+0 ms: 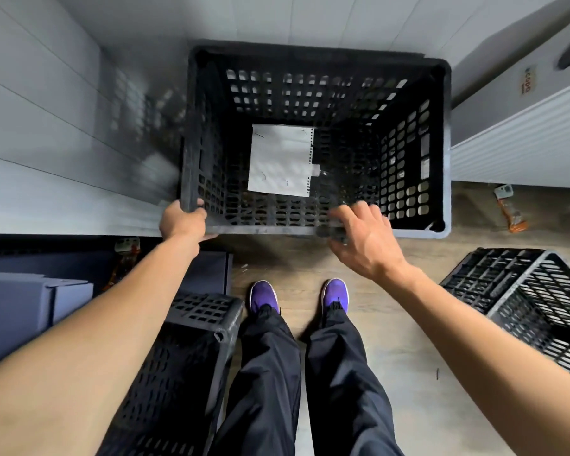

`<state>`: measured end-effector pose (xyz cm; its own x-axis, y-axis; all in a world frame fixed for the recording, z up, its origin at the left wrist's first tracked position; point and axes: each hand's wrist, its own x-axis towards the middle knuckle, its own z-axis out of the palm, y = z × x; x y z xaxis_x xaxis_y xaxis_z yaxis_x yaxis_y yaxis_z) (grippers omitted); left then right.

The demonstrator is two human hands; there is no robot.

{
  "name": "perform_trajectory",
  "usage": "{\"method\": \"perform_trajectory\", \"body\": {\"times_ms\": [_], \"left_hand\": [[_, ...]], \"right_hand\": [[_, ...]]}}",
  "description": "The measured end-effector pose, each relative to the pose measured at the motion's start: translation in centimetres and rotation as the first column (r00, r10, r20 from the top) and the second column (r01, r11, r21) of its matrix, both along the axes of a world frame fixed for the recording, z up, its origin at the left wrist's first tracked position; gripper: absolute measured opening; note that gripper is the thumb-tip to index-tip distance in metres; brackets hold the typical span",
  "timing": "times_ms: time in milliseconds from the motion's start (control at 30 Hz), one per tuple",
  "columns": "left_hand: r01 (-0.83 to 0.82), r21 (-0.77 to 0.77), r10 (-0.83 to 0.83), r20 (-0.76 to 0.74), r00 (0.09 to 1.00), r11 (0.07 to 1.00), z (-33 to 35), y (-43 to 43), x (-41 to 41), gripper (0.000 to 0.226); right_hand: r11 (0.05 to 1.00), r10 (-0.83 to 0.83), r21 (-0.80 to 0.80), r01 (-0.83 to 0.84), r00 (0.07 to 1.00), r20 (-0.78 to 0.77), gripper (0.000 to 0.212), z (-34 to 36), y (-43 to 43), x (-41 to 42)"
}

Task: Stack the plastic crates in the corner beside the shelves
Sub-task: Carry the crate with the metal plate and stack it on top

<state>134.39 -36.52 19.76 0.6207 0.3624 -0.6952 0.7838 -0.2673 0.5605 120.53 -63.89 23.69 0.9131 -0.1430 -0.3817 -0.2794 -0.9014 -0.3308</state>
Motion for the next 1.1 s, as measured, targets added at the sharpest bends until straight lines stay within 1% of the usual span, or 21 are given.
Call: {"method": "perform_trajectory", "body": {"times_ms": [33, 67, 133, 200, 333, 400, 500, 533, 567, 633, 700, 733, 800, 833, 867, 933, 1000, 1033, 1100], "left_hand": [[0.011, 0.020, -0.011, 0.006, 1.000, 1.000, -0.1, -0.1, 0.0, 0.015], [0.016, 0.030, -0.016, 0.009, 1.000, 0.999, -0.1, -0.1, 0.1, 0.015], [0.021, 0.025, -0.021, 0.006, 1.000, 0.999, -0.2, -0.1, 0.0, 0.014], [0.041, 0.025, -0.041, 0.010, 0.999, 0.999, -0.5, 0.0, 0.2, 0.015], [0.048, 0.028, -0.049, 0.030, 0.998, 0.998, -1.2, 0.2, 0.4, 0.009], [0.051, 0.027, -0.052, 0.026, 0.998, 0.998, -1.3, 0.4, 0.5, 0.014], [0.081, 0.029, -0.081, 0.020, 0.996, 0.996, -0.7, 0.3, 0.4, 0.024], [0.129, 0.080, -0.131, 0.020, 0.991, 0.988, -0.2, 0.2, 0.3, 0.030], [0.218, 0.191, -0.224, 0.011, 0.975, 0.957, 0.3, -0.1, -0.1, 0.038], [0.392, 0.436, -0.429, -0.014, 0.903, 0.810, 1.3, -0.6, -1.4, 0.057], [0.492, 0.514, -0.571, -0.005, 0.821, 0.703, 2.1, -1.6, -3.3, 0.068], [0.537, 0.557, -0.645, -0.003, 0.764, 0.634, 2.2, -2.0, -4.3, 0.069], [0.584, 0.676, -0.775, -0.031, 0.632, 0.449, 2.1, -3.0, -6.2, 0.065], [0.600, 0.710, -0.829, -0.044, 0.558, 0.367, 2.0, -3.6, -6.8, 0.061], [0.637, 0.707, -0.874, -0.056, 0.483, 0.307, 1.9, -4.4, -7.3, 0.060], [0.755, 0.608, -0.938, -0.049, 0.344, 0.245, 2.0, -6.3, -8.0, 0.061], [0.821, 0.537, -0.970, -0.015, 0.241, 0.196, 1.9, -8.4, -8.4, 0.056], [0.829, 0.528, -0.976, 0.003, 0.217, 0.186, 1.7, -9.6, -8.6, 0.050], [0.809, 0.545, -0.972, 0.048, 0.229, 0.218, 1.4, -11.5, -8.8, 0.033]], "right_hand": [[1.000, 0.023, -0.016, -0.024, 0.998, -0.061, 0.051, -0.4, -0.3, 0.2], [0.999, 0.037, -0.019, -0.040, 0.992, -0.120, 0.056, -0.7, -0.6, 0.5], [0.996, 0.084, -0.023, -0.091, 0.972, -0.217, 0.053, -1.5, -1.7, 0.8], [0.989, 0.132, -0.032, -0.145, 0.957, -0.258, 0.048, -2.0, -2.6, 0.9], [0.965, 0.226, -0.091, -0.246, 0.957, -0.183, 0.039, -3.2, -3.2, 0.8], [0.963, 0.243, -0.084, -0.257, 0.959, -0.143, 0.036, -3.8, -3.5, 1.0], [0.961, 0.265, -0.053, -0.271, 0.959, -0.104, 0.043, -3.9, -4.0, 0.8], [0.959, 0.269, -0.058, -0.277, 0.957, -0.110, 0.043, -3.8, -4.4, 0.7], [0.958, 0.266, -0.075, -0.277, 0.955, -0.131, 0.040, -3.7, -4.7, 0.5], [0.957, 0.245, -0.113, -0.267, 0.953, -0.178, 0.035, -3.4, -5.8, -0.1], [0.956, 0.234, -0.133, -0.261, 0.954, -0.186, 0.033, -3.1, -7.0, -0.6], [0.956, 0.236, -0.132, -0.261, 0.955, -0.180, 0.032, -2.9, -7.4, -0.7], [0.957, 0.247, -0.112, -0.268, 0.953, -0.174, 0.030, -2.7, -7.9, -1.0], [0.956, 0.251, -0.107, -0.273, 0.951, -0.179, 0.028, -2.7, -8.1, -1.1], [0.955, 0.255, -0.108, -0.277, 0.949, -0.184, 0.025, -2.7, -8.2, -1.1], [0.955, 0.257, -0.102, -0.279, 0.948, -0.190, 0.020, -2.8, -8.5, -1.1], [0.952, 0.271, -0.092, -0.292, 0.944, -0.191, 0.019, -2.8, -9.1, -1.2], [0.951, 0.278, -0.088, -0.298, 0.942, -0.189, 0.019, -2.9, -9.6, -1.4], [0.947, 0.293, -0.083, -0.310, 0.941, -0.172, 0.017, -3.0, -10.6, -1.7]]}}
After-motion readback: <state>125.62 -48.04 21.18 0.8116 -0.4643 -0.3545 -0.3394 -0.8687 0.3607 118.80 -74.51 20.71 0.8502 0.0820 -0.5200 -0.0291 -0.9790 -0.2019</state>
